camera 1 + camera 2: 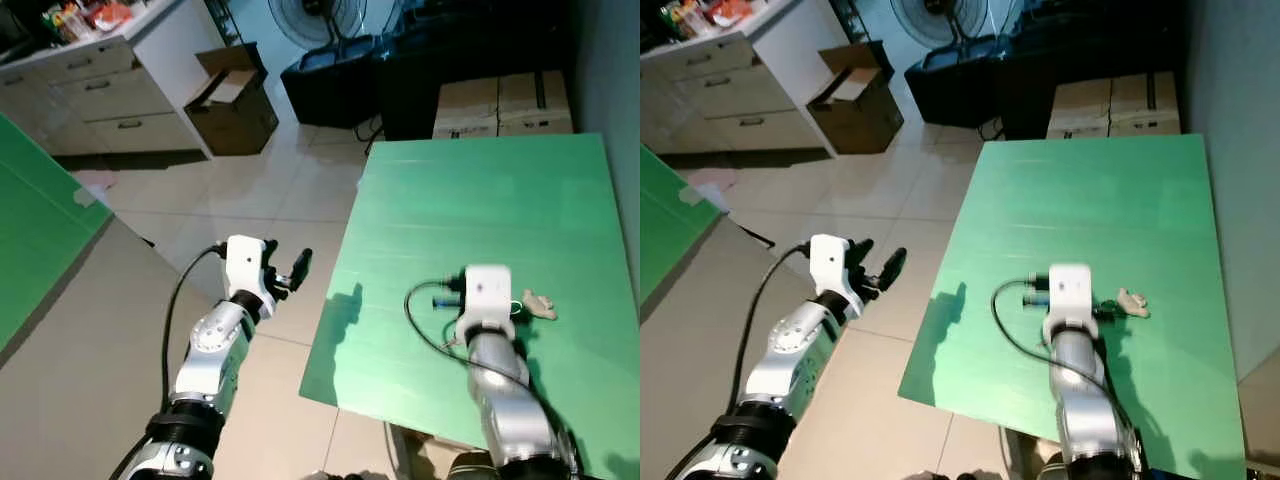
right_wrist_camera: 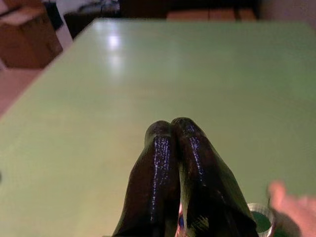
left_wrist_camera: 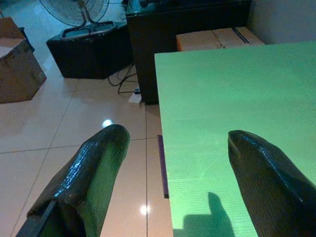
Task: Hang keys on a hook
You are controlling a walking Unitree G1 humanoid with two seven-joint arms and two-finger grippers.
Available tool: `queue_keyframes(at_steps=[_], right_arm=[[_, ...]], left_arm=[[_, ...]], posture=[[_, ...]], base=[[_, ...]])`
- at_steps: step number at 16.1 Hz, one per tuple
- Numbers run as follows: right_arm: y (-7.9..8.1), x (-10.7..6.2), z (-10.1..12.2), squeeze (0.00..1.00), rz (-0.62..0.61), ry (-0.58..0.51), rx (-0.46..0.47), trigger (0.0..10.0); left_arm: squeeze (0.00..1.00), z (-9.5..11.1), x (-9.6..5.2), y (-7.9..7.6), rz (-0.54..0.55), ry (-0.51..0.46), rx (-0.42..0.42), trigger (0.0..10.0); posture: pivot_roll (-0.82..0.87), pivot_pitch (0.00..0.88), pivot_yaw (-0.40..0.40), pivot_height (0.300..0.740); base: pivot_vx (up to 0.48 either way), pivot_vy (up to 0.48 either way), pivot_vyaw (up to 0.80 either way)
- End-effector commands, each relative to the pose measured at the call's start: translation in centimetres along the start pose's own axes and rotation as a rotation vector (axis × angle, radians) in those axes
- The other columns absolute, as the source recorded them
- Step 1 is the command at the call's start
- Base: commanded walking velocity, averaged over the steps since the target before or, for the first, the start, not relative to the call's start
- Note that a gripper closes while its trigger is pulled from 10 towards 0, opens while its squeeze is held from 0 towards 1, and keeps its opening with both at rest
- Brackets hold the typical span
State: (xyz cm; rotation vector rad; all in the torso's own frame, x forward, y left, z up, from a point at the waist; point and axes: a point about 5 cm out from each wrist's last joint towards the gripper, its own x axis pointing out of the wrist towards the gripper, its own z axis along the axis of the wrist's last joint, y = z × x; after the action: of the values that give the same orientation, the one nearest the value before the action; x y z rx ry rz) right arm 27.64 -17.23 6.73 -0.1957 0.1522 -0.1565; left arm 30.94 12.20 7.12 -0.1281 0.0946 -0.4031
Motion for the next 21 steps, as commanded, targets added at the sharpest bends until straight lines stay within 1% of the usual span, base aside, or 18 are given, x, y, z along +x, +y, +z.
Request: queue_keyframes(at_steps=[1, 3, 4, 5, 6, 8, 9, 10, 12, 15, 20, 21], right_arm=[[0.6, 0.2, 1.0, 0.00, 0.013, -0.021, 0.006, 0.0], [0.4, 0.4, 1.7, 0.00, 0.004, -0.039, 0.013, 0.0], [0.6, 0.5, 1.7, 0.00, 0.013, -0.031, 0.016, 0.0], [0.6, 0.6, 1.2, 0.00, -0.001, 0.009, 0.011, 0.0], [0.5, 0.7, 0.5, 0.00, -0.002, 0.047, 0.005, 10.0], [0.6, 0.6, -0.6, 0.00, 0.004, 0.095, 0.020, 10.0], [0.6, 0.5, -1.2, 0.31, -0.008, 0.122, 0.038, 10.0], [0.5, 0.5, -1.6, 1.00, -0.021, 0.143, 0.051, 10.0], [0.6, 0.4, -2.2, 1.00, -0.019, 0.167, 0.061, 10.0], [0.7, 0.4, -2.6, 1.00, -0.024, 0.183, 0.076, 10.0], [1.0, 0.3, -3.0, 1.00, -0.013, 0.199, 0.092, 10.0], [1.1, 0.3, -3.2, 1.00, -0.008, 0.206, 0.081, 10.0]], left_arm=[[0.00, 0.2, -0.1, 0.8, 0.017, -0.004, 0.024, 10.0], [0.00, 0.2, 0.0, 0.7, 0.012, -0.005, 0.028, 10.0], [0.00, 0.2, 0.1, 0.8, 0.012, -0.003, 0.031, 10.0], [0.00, 0.2, 0.1, 0.9, 0.009, -0.005, 0.034, 10.0], [0.00, 0.2, 0.2, 0.9, 0.008, -0.007, 0.038, 10.0], [0.00, 0.2, 0.1, 1.1, 0.008, -0.007, 0.045, 10.0], [0.00, 0.3, 0.0, 1.3, 0.008, -0.006, 0.050, 10.0], [0.00, 0.3, -0.1, 1.4, 0.009, -0.006, 0.054, 10.0], [0.00, 0.4, -0.2, 1.7, 0.010, -0.005, 0.061, 10.0], [0.00, 0.4, -0.4, 1.7, 0.008, -0.006, 0.065, 10.0], [0.00, 0.3, -0.8, 1.7, 0.015, -0.007, 0.062, 10.0], [0.00, 0.2, -0.9, 1.7, 0.016, -0.006, 0.063, 10.0]], posture=[[-0.35, 0.000, 0.362, 0.740], [-0.35, 0.000, 0.367, 0.740], [-0.35, 0.000, 0.370, 0.740], [-0.34, 0.000, 0.371, 0.740], [-0.34, 0.000, 0.371, 0.740], [-0.33, 0.000, 0.374, 0.740], [-0.32, 0.000, 0.376, 0.740], [-0.31, 0.000, 0.378, 0.740], [-0.31, 0.000, 0.380, 0.740], [-0.30, 0.000, 0.379, 0.740], [-0.28, 0.010, 0.361, 0.740], [-0.28, 0.012, 0.359, 0.740]], base=[[0.000, 0.000, 0.00], [0.000, 0.000, 0.00], [0.000, 0.000, 0.00], [0.000, 0.000, 0.00], [0.000, 0.000, 0.00], [0.000, 0.000, 0.00], [0.000, 0.000, 0.00], [0.000, 0.000, 0.00], [0.000, 0.000, 0.00], [0.000, 0.000, 0.00], [0.000, 0.000, 0.00], [0.000, 0.000, 0.00]])
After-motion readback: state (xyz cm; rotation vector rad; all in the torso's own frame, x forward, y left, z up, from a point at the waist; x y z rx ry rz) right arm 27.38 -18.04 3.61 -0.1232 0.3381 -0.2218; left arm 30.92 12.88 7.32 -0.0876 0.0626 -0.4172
